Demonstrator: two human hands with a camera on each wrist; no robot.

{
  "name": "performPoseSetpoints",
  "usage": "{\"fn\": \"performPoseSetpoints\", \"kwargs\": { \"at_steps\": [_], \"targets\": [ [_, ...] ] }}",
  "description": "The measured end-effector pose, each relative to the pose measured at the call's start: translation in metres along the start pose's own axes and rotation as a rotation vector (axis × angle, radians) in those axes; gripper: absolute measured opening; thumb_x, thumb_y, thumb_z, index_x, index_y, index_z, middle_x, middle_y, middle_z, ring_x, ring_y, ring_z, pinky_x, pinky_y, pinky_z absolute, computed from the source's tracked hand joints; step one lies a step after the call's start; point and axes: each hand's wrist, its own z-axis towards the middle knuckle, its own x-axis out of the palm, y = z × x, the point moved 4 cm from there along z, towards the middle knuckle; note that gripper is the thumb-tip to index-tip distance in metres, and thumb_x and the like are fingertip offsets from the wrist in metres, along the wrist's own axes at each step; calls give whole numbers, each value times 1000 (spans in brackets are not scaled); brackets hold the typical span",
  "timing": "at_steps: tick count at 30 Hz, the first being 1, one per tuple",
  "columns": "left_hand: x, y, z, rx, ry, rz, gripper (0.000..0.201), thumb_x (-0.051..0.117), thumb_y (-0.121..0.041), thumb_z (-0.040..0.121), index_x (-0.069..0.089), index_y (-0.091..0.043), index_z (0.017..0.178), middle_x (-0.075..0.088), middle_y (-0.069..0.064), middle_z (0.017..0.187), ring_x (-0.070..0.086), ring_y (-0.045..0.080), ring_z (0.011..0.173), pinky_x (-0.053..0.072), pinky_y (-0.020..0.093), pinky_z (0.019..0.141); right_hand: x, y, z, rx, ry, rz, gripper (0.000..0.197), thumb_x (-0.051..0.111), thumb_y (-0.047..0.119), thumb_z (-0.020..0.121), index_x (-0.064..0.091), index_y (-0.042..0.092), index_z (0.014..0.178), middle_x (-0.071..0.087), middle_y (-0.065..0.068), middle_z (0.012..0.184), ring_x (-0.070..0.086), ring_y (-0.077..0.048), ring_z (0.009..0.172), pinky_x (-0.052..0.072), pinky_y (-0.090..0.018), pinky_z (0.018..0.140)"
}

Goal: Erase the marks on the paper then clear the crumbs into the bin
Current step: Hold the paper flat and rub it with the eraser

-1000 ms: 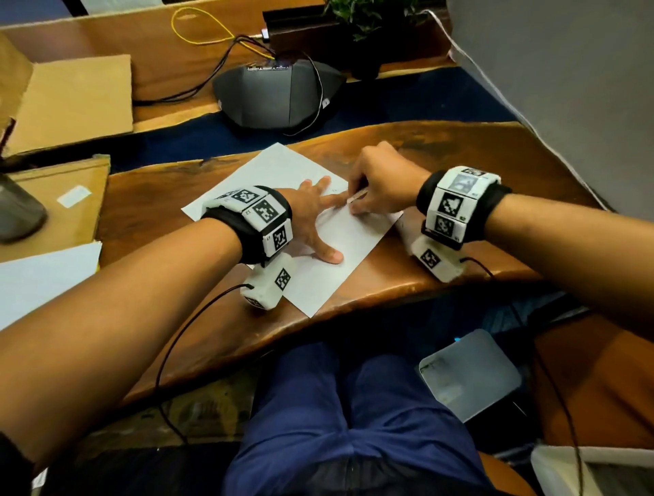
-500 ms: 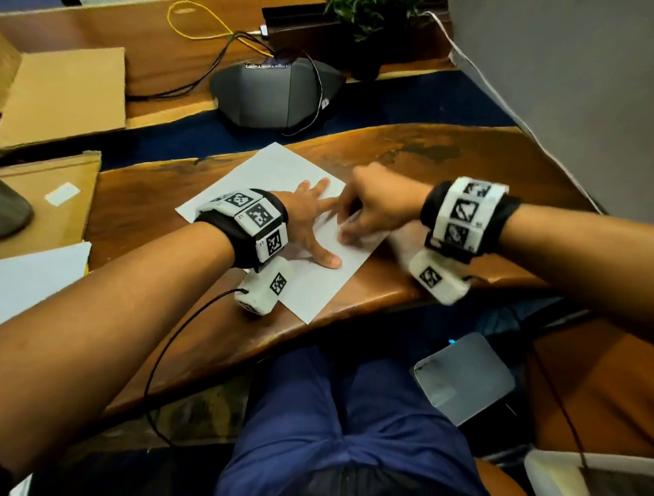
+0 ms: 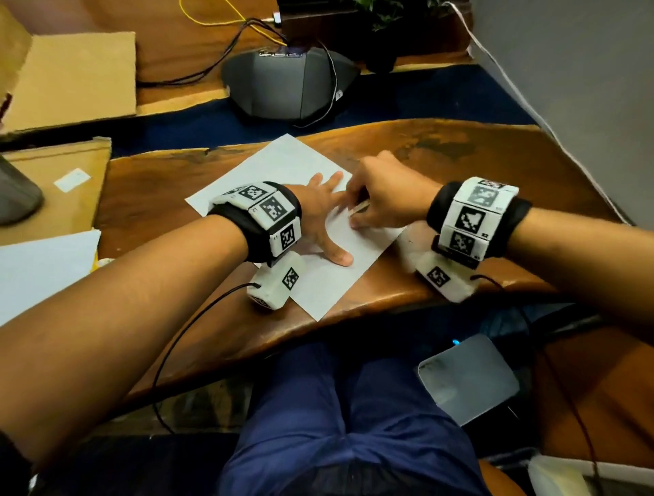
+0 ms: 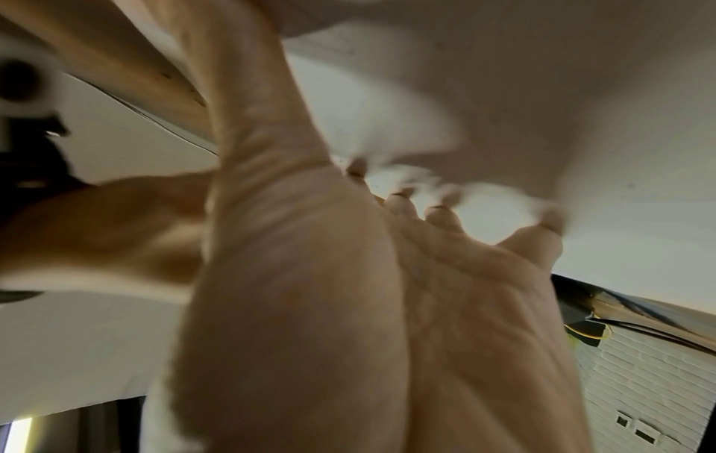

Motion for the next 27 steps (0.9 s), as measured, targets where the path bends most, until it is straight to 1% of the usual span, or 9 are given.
{"fn": "performPoseSetpoints", "kwargs": {
  "at_steps": [3, 6, 9, 12, 16, 18, 21, 25, 27],
  "targets": [
    [-1, 1, 0, 8, 2, -34, 127, 71, -76, 62, -11, -42, 153, -23, -3, 162, -14, 27, 150, 10, 56, 120, 1, 6, -6, -24, 122, 36, 10, 82, 27, 78, 78, 19, 82, 71, 8, 77, 63, -5, 69, 53, -22, 61],
    [3, 4, 5, 20, -12, -37, 134, 71, -79, 55, -16, -44, 151, -22, -7, 162, -16, 24, 150, 9, 58, 119, -19, -20, 13, 98, -27, 25, 14, 83, 31, 77, 80, 18, 82, 75, 0, 79, 66, -13, 72, 50, -24, 58],
    [2, 4, 3, 26, -29, -41, 133, 71, -79, 57, -13, -41, 152, -20, -6, 162, -14, 25, 150, 10, 57, 118, -6, -4, 6, 51, -36, -6, 11, 82, 24, 78, 78, 15, 83, 72, -1, 79, 66, -17, 75, 58, -33, 65],
    [3, 4, 3, 33, -32, -44, 136, 68, -82, 55, -16, -38, 152, -20, -5, 162, -14, 27, 150, 10, 56, 119, 3, 12, -7, -22, 105, 44, 11, 83, 24, 77, 78, 17, 82, 72, 5, 77, 66, -8, 71, 56, -24, 62],
    [5, 6, 7, 17, -17, -33, 143, 64, -87, 45, -20, -41, 150, -22, -9, 162, -15, 23, 150, 11, 58, 119, -18, -20, 15, 106, -42, 24, 15, 83, 30, 77, 80, 17, 83, 74, 2, 78, 66, -13, 74, 44, -16, 55],
    [2, 5, 2, 20, -26, -27, 138, 68, -83, 52, -17, -39, 152, -20, -7, 162, -12, 25, 150, 12, 57, 119, -7, -8, 11, 64, -22, 18, 11, 83, 27, 77, 78, 17, 81, 72, 3, 77, 66, -14, 74, 48, -21, 57],
    [0, 5, 0, 20, -37, -63, 135, 73, -78, 56, -11, -37, 154, -16, -3, 163, -7, 27, 151, 13, 53, 120, 7, 17, -5, -32, 119, 52, 10, 83, 26, 77, 77, 19, 80, 71, 8, 76, 64, -6, 70, 53, -23, 61],
    [4, 6, 6, 28, -39, -37, 141, 69, -85, 47, -16, -41, 151, -20, -9, 162, -13, 23, 150, 11, 56, 119, -16, -16, 17, 145, -31, 72, 14, 84, 30, 76, 80, 18, 82, 74, 2, 79, 68, -12, 75, 58, -28, 63],
    [3, 7, 5, 26, -30, -23, 142, 67, -87, 45, -15, -41, 152, -18, -7, 163, -13, 25, 150, 12, 58, 119, -11, -10, 17, 130, -53, 71, 12, 84, 25, 75, 78, 16, 80, 73, 0, 77, 69, -15, 74, 61, -34, 64]
  ]
}}
